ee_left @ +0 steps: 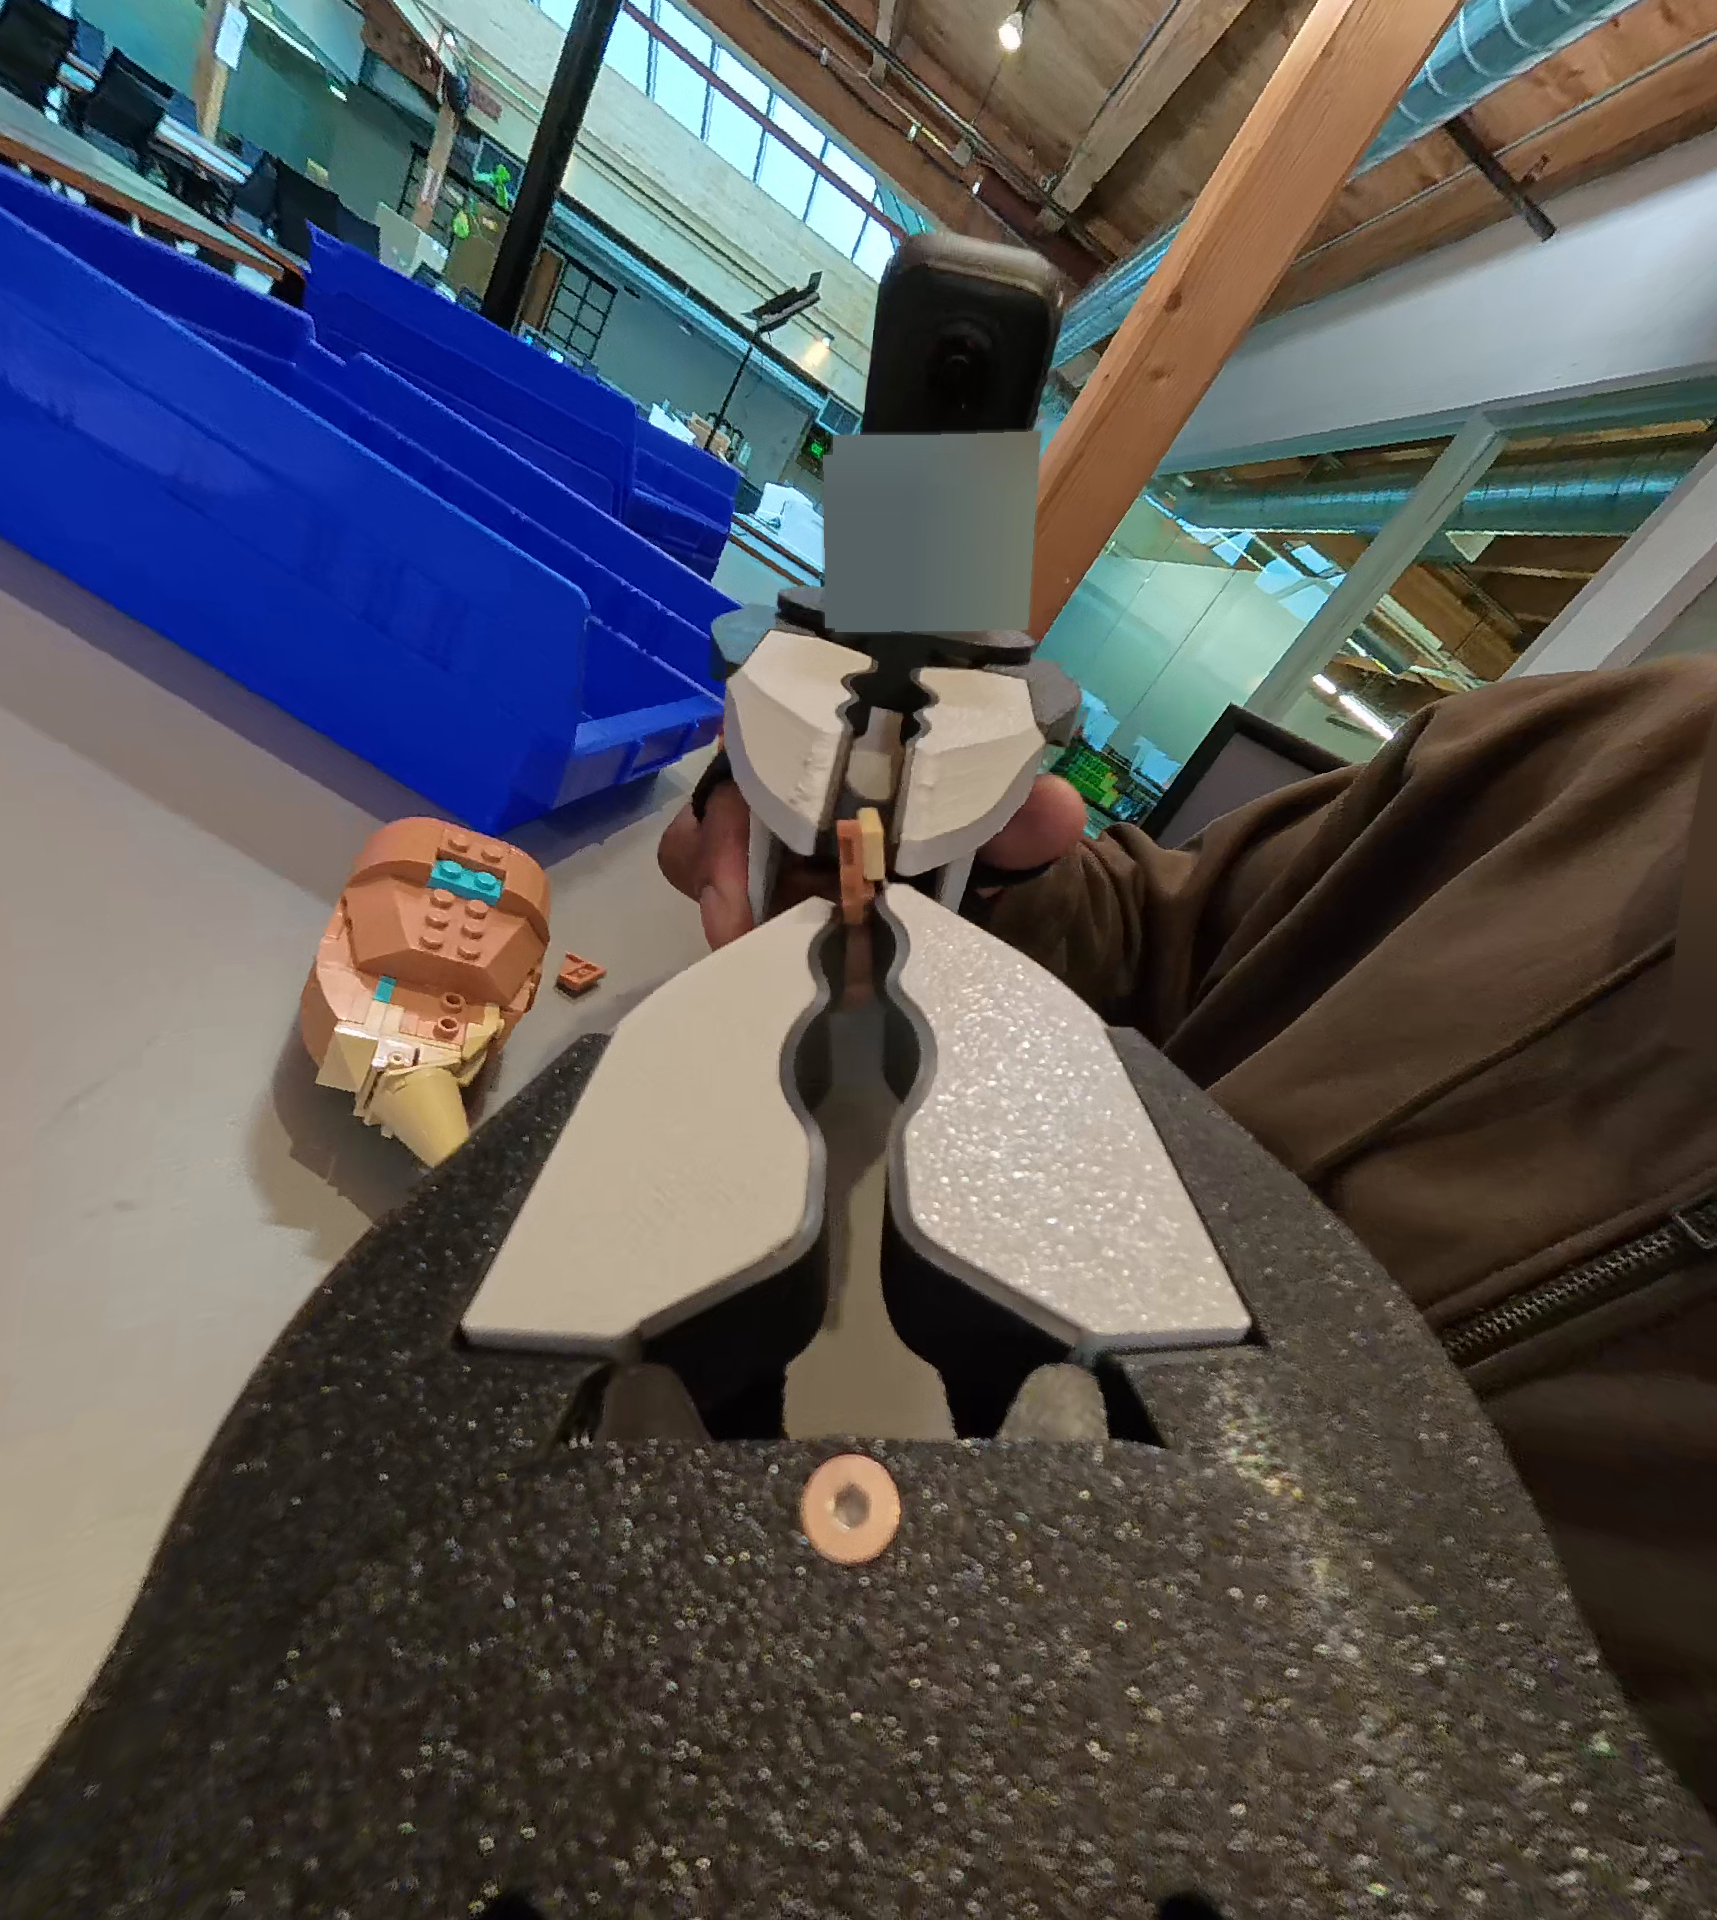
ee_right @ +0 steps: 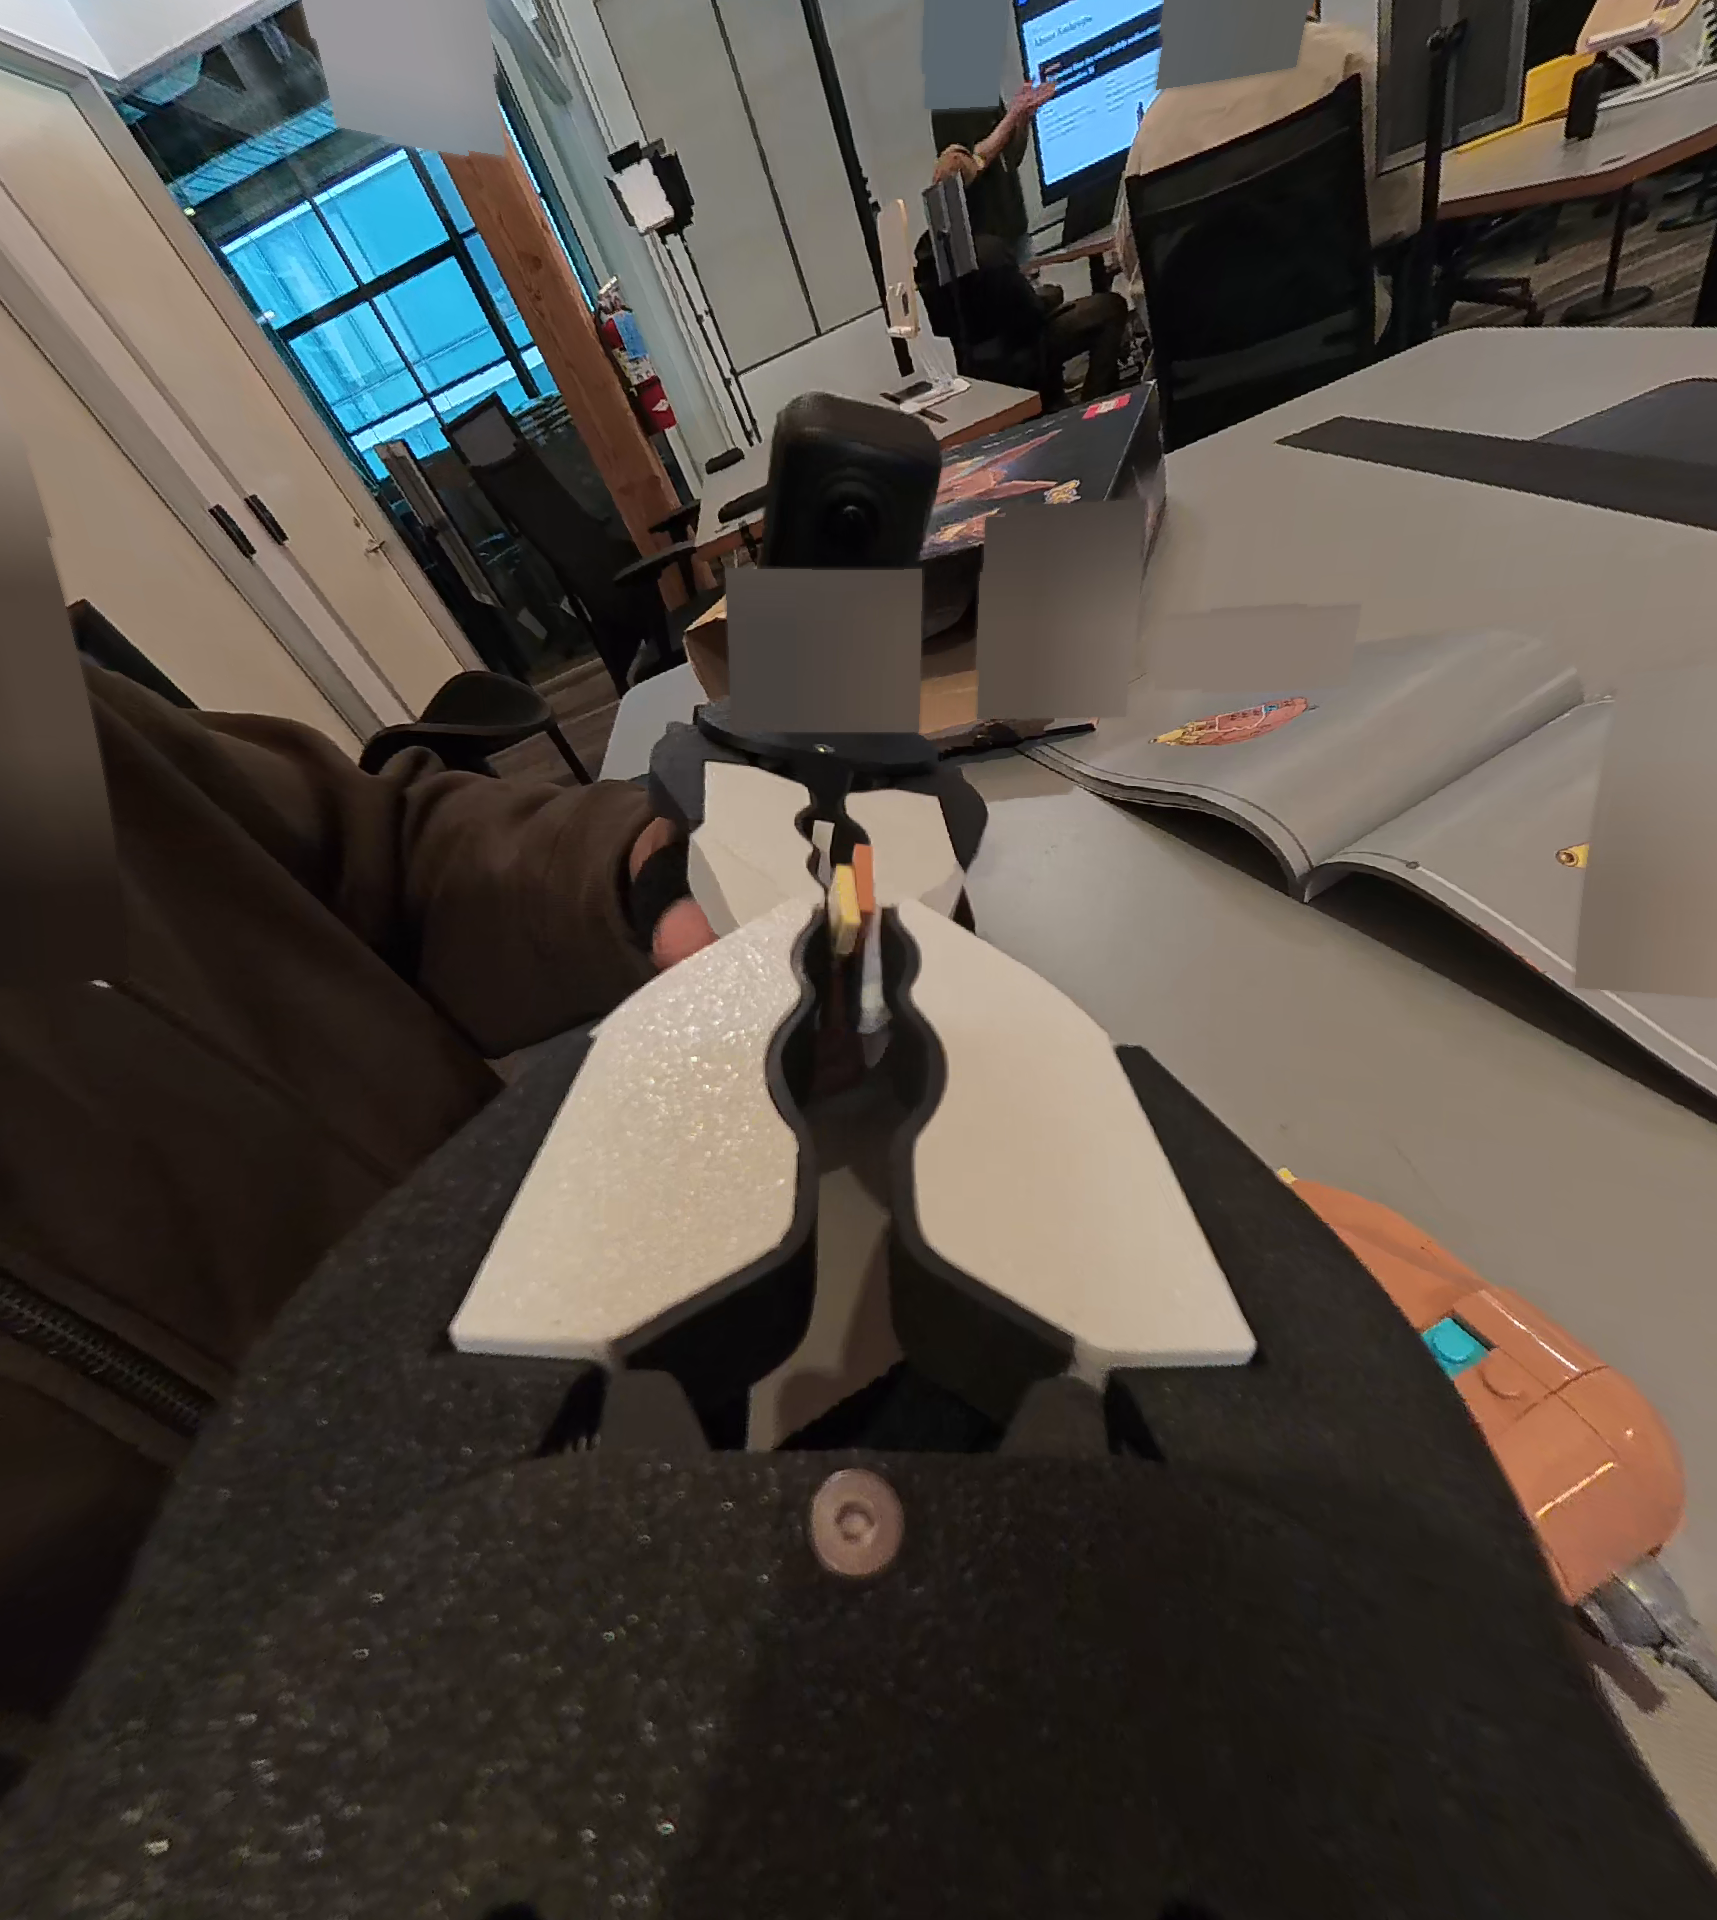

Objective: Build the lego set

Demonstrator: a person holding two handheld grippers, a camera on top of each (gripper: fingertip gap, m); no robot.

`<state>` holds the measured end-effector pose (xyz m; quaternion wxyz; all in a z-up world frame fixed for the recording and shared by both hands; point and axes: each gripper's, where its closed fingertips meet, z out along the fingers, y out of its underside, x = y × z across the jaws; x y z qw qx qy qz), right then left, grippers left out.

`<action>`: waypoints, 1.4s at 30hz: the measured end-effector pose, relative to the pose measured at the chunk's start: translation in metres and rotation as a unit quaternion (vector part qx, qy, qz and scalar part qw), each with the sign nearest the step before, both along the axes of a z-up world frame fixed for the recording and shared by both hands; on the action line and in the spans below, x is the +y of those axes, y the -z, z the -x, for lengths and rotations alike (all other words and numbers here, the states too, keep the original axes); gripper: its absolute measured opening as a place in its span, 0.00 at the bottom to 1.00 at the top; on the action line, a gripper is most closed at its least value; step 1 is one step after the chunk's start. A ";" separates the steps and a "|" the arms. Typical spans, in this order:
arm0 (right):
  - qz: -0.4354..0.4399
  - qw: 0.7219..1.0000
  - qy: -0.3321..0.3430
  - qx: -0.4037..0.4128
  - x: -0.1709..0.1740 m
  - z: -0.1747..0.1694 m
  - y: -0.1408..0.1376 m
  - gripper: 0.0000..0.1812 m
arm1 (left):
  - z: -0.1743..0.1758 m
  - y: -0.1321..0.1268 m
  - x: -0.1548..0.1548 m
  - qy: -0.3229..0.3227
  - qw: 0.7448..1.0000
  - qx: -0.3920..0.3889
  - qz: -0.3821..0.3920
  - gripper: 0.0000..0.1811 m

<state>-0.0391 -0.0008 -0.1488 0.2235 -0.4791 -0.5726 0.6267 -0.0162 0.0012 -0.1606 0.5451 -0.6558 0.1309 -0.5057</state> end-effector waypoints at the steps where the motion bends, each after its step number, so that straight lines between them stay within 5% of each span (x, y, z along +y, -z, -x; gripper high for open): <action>1: 0.001 1.000 0.001 0.000 0.001 -0.001 0.000 0.06 | 0.001 -0.001 0.000 -0.001 1.000 -0.002 -0.003 0.02; 8: -0.078 0.997 0.016 -0.021 0.019 -0.018 0.009 0.14 | 0.005 -0.001 0.001 -0.013 1.000 0.010 -0.007 0.02; 13: -0.238 0.960 0.072 -0.130 0.060 -0.062 0.057 0.12 | 0.004 0.002 0.002 -0.018 0.999 0.030 -0.007 0.02; 17: -0.271 0.934 0.073 -0.222 0.065 -0.087 0.090 0.12 | -0.001 0.006 0.002 -0.012 0.999 0.038 -0.003 0.02; 28: -0.353 0.886 0.107 -0.281 0.092 -0.077 0.120 0.12 | -0.006 0.010 0.000 0.001 0.998 0.055 -0.007 0.02; 36: -0.324 0.895 0.106 -0.290 0.092 -0.073 0.119 0.05 | -0.006 0.010 0.000 0.000 0.998 0.058 -0.008 0.02; 42: -0.128 0.964 0.099 -0.209 0.070 -0.061 0.084 0.04 | -0.005 0.011 0.001 -0.005 0.998 0.059 -0.007 0.02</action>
